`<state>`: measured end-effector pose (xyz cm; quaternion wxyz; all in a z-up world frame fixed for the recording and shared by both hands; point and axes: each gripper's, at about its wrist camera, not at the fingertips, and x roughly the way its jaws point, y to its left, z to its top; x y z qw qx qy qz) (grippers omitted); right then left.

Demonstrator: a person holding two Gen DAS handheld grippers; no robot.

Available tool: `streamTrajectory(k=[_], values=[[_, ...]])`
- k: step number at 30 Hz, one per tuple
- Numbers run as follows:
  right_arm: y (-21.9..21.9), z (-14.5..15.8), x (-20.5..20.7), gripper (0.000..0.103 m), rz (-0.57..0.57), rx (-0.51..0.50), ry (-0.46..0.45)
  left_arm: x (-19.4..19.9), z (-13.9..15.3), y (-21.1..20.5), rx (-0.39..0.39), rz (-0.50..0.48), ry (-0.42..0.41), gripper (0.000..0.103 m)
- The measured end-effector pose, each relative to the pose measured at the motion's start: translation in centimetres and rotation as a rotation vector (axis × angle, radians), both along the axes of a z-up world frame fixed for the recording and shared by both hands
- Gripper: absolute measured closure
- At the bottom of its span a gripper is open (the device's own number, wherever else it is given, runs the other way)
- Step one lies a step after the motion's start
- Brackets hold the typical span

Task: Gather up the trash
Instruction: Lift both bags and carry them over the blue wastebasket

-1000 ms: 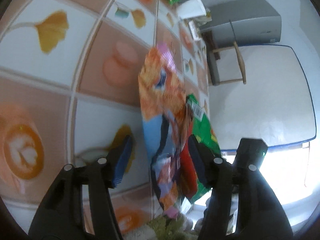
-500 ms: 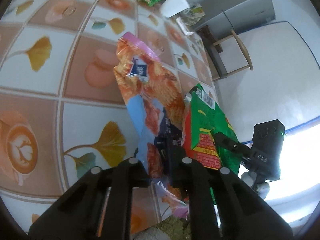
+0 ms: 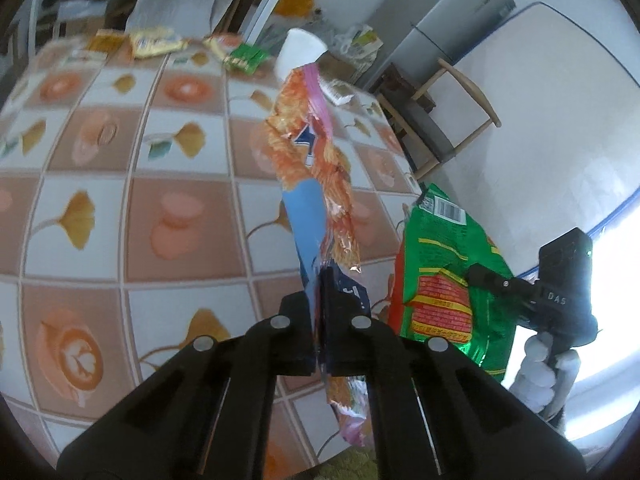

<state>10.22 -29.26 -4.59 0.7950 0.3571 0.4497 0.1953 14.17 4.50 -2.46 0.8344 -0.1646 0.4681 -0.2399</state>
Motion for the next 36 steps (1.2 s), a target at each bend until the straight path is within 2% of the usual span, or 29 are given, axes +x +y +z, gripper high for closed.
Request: streamTrajectory(k=[14,36], values=[[-3.2,1.2,-2.1,0.094,-0.082,-0.01,-0.021,-0.1,3.1,-4.1,0.105,-0.055,-0.153,0.103],[-8.5,2.9,-5.8,0.094,-0.191,-0.005,-0.083,-2.2,6.3,-11.1,0.174,-0.148,-0.295,0.103]])
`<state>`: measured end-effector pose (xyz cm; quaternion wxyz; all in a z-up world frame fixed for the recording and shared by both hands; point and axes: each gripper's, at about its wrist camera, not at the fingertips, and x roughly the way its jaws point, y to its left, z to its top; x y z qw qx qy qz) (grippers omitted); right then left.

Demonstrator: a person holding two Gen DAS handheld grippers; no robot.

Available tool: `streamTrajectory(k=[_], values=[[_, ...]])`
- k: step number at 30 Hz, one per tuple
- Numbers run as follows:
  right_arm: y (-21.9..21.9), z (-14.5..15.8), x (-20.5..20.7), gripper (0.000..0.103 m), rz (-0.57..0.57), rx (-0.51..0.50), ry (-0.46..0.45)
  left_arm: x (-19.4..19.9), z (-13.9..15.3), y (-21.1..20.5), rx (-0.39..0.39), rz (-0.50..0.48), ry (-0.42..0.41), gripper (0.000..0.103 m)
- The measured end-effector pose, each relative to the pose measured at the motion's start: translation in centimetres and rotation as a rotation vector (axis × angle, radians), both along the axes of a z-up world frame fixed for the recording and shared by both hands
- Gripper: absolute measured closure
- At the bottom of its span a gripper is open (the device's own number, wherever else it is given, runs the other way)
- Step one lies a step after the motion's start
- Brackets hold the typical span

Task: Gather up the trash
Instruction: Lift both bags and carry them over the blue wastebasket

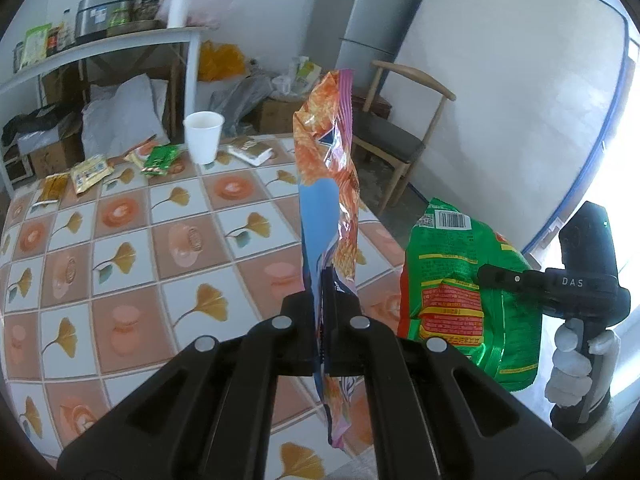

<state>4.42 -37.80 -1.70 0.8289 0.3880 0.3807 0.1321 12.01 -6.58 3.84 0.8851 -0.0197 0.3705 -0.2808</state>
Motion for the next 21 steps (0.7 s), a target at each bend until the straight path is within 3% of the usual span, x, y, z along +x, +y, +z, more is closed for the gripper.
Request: streamTrajectory(k=[11,18,21], values=[[-6.2,0.3,-5.0,0.094,-0.172,-0.024,-0.007,-0.1,0.0,-6.6,-0.042,-0.156,0.041,0.103],[-13.1,1.2,-10.2,0.094,-0.449,-0.167,0.077,2.1,-1.5,-14.1,-0.097,-0.29,0.151,0.103],[-15.5,2.0,-12.5,0.094,-0.575,-0.26,0.099,2.5,-2.5,-18.0,-0.065,-0.336,0.176,0.103]])
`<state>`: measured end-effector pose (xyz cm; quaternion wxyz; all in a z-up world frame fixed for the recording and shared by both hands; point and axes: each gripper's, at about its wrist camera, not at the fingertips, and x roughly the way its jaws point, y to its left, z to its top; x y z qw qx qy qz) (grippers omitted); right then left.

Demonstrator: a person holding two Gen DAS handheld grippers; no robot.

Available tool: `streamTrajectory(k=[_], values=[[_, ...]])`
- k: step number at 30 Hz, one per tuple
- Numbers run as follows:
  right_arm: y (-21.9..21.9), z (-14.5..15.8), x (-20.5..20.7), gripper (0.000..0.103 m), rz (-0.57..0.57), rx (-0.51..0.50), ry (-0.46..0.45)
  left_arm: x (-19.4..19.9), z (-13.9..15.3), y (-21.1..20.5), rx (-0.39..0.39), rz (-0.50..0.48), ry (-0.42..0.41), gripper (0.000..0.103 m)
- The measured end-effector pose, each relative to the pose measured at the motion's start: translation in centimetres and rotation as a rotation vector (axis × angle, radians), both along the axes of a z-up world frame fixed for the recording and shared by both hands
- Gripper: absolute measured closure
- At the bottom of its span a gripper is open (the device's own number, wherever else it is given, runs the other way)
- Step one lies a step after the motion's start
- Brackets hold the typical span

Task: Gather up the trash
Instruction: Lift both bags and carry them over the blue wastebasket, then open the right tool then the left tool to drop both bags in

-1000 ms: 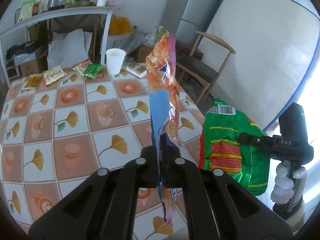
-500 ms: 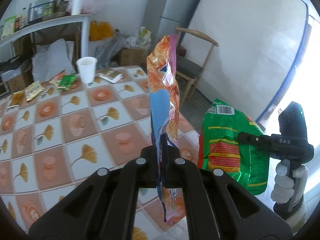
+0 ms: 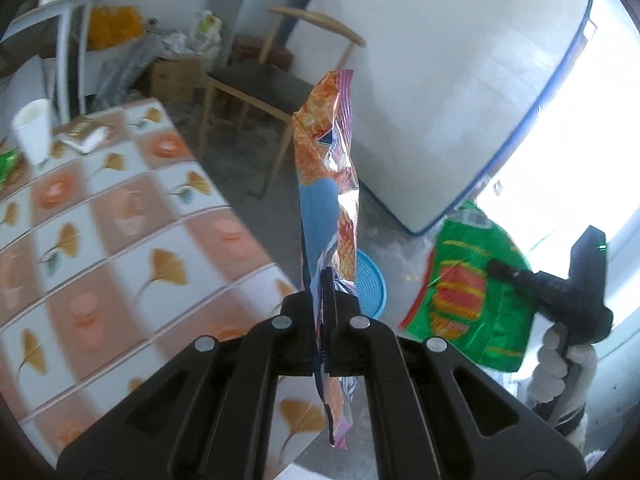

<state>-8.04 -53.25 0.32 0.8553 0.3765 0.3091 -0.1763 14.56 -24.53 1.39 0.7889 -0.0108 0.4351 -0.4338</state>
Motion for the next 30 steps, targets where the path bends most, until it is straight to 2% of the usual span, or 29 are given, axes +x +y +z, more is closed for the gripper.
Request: streamTrajectory(k=[6,9,11,14,17,20,22,23,25,26,28,30], values=[[-3.9,-1.2,-2.8,0.094,-0.171,-0.087,0.079,0.5,-2.9,-7.8,0.11,-0.089,-0.007,0.103],[-5.3,-3.2,-2.8,0.094,-0.191,-0.073,0.115,0.7,-4.7,-10.8,0.151,-0.115,0.02,0.103],[-5.8,-5.0,-2.3,0.094,-0.186,-0.044,0.124,0.7,-5.6,-12.1,0.165,-0.127,0.032,0.103],[-7.1,-8.3,-0.3,0.094,-0.162,0.052,0.111,0.8,-6.8,-13.3,0.18,-0.138,0.05,0.103],[-9.6,-13.0,2.6,0.094,-0.134,0.166,0.111,1.1,-7.6,-13.8,0.192,-0.135,0.064,0.103],[-10.8,-16.7,5.4,0.092,-0.127,0.227,0.128,1.7,-8.1,-13.9,0.202,-0.127,0.069,0.103],[-12.4,-20.0,7.5,0.086,-0.127,0.286,0.121,2.0,-8.3,-13.9,0.206,-0.122,0.071,0.103],[-13.4,-22.4,8.8,0.071,-0.137,0.311,0.143,1.9,-8.3,-14.0,0.208,-0.12,0.072,0.103],[-14.4,-26.1,10.6,0.051,-0.17,0.327,0.209,2.1,-8.4,-14.1,0.213,-0.118,0.076,0.103],[-15.2,-29.0,11.3,0.05,-0.185,0.369,0.252,2.0,-8.4,-14.2,0.215,-0.117,0.078,0.103],[-16.0,-32.8,11.2,0.05,-0.235,0.418,0.337,2.2,-8.6,-14.3,0.219,-0.116,0.088,0.103],[-16.4,-34.7,10.4,0.05,-0.282,0.44,0.36,2.4,-8.9,-14.6,0.224,-0.12,0.097,0.103]])
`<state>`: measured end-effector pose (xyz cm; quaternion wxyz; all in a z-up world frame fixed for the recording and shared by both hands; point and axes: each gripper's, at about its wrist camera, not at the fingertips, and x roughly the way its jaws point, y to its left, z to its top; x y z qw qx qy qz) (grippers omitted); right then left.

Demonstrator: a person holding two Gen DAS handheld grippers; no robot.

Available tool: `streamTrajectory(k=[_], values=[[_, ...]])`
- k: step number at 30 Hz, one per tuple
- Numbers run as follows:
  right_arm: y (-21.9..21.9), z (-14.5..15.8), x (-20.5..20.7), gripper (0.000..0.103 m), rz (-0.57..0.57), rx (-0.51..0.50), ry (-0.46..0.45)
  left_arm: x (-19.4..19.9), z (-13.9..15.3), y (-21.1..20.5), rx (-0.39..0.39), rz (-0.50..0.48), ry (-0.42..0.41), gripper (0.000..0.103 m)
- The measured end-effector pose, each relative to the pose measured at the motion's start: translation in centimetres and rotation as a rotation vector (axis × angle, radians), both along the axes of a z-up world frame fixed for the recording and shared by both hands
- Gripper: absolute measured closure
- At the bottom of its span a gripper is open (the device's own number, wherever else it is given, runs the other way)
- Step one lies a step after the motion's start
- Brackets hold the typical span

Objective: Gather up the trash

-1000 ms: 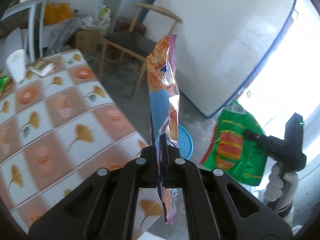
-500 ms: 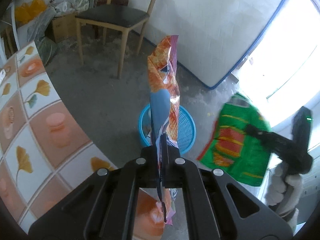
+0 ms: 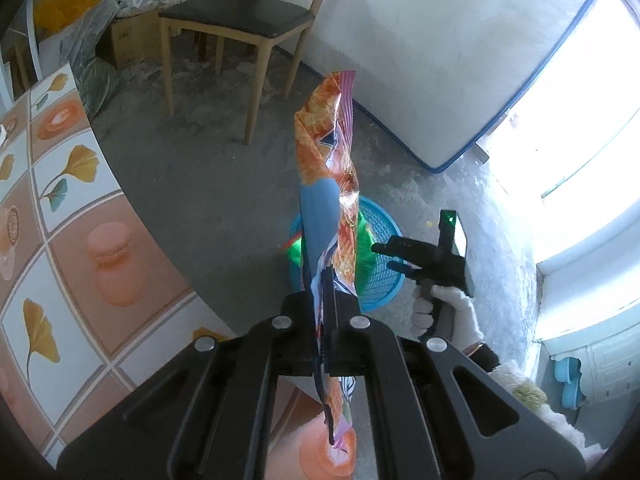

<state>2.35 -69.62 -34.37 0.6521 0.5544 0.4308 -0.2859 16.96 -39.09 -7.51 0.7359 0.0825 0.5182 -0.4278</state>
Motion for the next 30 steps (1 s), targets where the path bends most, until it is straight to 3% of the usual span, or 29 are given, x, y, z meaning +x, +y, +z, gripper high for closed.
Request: streamTrajectory(k=[4,9,15,20,22,24,27,30], values=[[0.1,0.3,-1.9,0.05,-0.023,-0.028,-0.02,0.4,-0.8,-1.0,0.013,-0.017,0.004,0.103],[0.9,3.5,-6.1,0.05,-0.028,-0.078,-0.074,0.8,-2.2,-3.3,0.021,-0.033,0.062,0.103],[3.8,6.2,-13.2,0.05,-0.056,-0.065,-0.147,0.2,-4.6,-9.7,0.062,-0.105,0.124,0.103],[6.2,6.4,-19.6,0.05,-0.103,-0.022,-0.137,0.3,-7.6,-15.3,0.099,-0.116,0.15,0.103],[7.2,6.0,-22.2,0.05,-0.129,0.003,-0.12,0.8,-9.5,-17.1,0.101,-0.091,0.194,0.093],[7.9,5.6,-24.6,0.05,-0.158,0.027,-0.099,1.3,-12.0,-18.4,0.151,-0.048,0.229,0.065],[8.5,5.3,-27.2,0.05,-0.184,0.032,-0.068,1.7,-13.7,-18.6,0.213,-0.005,0.223,0.061],[8.6,5.8,-28.1,0.05,-0.179,-0.01,-0.033,1.8,-12.6,-17.5,0.199,0.001,0.224,0.061]])
